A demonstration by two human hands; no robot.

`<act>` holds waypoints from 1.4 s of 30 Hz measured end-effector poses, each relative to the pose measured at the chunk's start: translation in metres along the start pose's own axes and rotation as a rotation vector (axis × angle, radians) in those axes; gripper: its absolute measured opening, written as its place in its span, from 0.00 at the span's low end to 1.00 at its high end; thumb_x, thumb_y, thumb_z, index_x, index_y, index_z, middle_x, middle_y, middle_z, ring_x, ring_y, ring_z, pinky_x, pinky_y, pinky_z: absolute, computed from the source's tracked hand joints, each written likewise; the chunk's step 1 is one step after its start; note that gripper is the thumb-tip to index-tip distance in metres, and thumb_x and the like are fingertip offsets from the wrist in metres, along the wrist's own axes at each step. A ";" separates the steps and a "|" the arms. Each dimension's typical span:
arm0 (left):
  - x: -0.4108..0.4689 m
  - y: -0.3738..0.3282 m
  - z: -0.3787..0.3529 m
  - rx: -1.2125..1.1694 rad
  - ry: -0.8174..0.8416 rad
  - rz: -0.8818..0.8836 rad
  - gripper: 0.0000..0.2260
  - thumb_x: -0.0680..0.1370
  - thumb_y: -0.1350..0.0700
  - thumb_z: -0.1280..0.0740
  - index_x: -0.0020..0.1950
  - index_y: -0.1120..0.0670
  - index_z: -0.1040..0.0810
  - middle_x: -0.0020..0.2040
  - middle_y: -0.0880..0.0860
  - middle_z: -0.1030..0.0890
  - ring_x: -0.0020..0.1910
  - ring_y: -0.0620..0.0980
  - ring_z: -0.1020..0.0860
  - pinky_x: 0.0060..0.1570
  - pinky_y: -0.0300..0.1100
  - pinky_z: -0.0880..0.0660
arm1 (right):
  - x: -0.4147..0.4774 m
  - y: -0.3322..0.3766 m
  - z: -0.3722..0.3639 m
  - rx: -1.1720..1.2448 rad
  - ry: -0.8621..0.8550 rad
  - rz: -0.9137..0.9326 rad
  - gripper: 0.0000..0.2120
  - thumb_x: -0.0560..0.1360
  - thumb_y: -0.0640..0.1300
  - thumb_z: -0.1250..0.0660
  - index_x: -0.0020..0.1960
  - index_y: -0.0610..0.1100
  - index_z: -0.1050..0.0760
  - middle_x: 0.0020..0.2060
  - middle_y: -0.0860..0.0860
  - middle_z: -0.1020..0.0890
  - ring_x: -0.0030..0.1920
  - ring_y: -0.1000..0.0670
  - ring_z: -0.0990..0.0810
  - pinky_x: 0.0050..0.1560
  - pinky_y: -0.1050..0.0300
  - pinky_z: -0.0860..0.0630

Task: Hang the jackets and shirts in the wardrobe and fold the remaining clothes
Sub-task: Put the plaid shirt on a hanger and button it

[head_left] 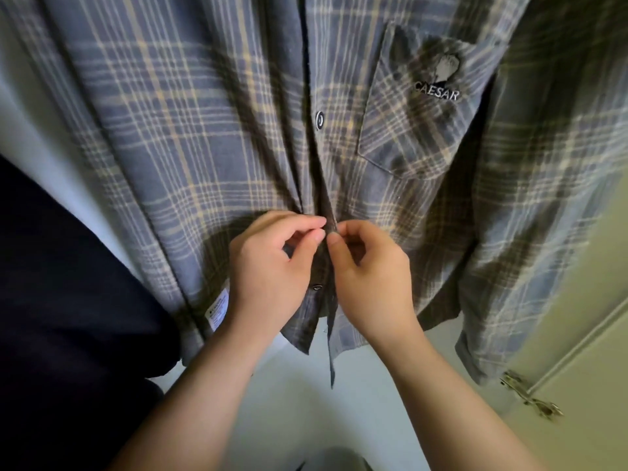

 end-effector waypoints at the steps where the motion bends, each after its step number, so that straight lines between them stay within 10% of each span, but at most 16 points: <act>1: 0.000 0.000 -0.001 -0.028 0.007 0.013 0.06 0.77 0.60 0.26 0.51 0.52 0.13 0.48 0.43 0.15 0.49 0.43 0.18 0.51 0.37 0.22 | 0.001 0.000 -0.001 0.004 0.002 0.003 0.01 0.80 0.48 0.32 0.50 0.53 0.22 0.41 0.57 0.18 0.42 0.57 0.20 0.44 0.64 0.26; 11: -0.004 0.002 0.003 -0.089 0.019 0.110 0.08 0.76 0.57 0.27 0.49 0.43 0.14 0.46 0.41 0.14 0.48 0.45 0.16 0.52 0.47 0.19 | -0.012 0.002 -0.002 0.158 0.008 -0.046 0.04 0.80 0.46 0.32 0.52 0.49 0.18 0.38 0.56 0.16 0.39 0.57 0.18 0.42 0.67 0.25; 21: -0.005 -0.001 0.005 -0.263 0.068 0.238 0.13 0.75 0.63 0.25 0.42 0.44 0.16 0.40 0.44 0.14 0.40 0.44 0.16 0.46 0.34 0.22 | -0.024 0.013 0.011 0.230 0.039 0.017 0.10 0.82 0.44 0.35 0.45 0.57 0.22 0.38 0.54 0.16 0.39 0.51 0.16 0.45 0.46 0.19; 29: -0.004 0.000 0.012 -0.431 0.194 0.378 0.11 0.75 0.64 0.26 0.43 0.46 0.12 0.40 0.53 0.13 0.38 0.49 0.15 0.44 0.39 0.19 | -0.025 0.018 0.016 0.251 0.030 0.077 0.04 0.77 0.41 0.28 0.45 0.49 0.19 0.41 0.62 0.16 0.39 0.61 0.17 0.42 0.72 0.26; 34: -0.007 -0.001 0.019 -0.515 0.240 0.508 0.07 0.74 0.63 0.24 0.44 0.50 0.12 0.43 0.56 0.13 0.43 0.52 0.13 0.45 0.41 0.18 | -0.030 0.023 0.017 0.203 0.031 0.123 0.03 0.76 0.42 0.27 0.45 0.48 0.18 0.38 0.59 0.16 0.39 0.59 0.18 0.42 0.70 0.25; 42: -0.007 -0.014 0.016 -0.359 0.302 0.399 0.18 0.66 0.37 0.21 0.45 0.49 0.12 0.41 0.53 0.13 0.44 0.53 0.13 0.50 0.53 0.16 | -0.036 0.035 0.023 -0.029 -0.022 0.279 0.02 0.77 0.43 0.29 0.46 0.46 0.19 0.37 0.56 0.19 0.38 0.56 0.22 0.40 0.65 0.27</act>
Point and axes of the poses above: each hand's wrist, its own x-axis towards the middle knuckle, its own z-axis out of the back of the hand, y = z × x, the point moved 5 cm from there along x, towards the middle knuckle
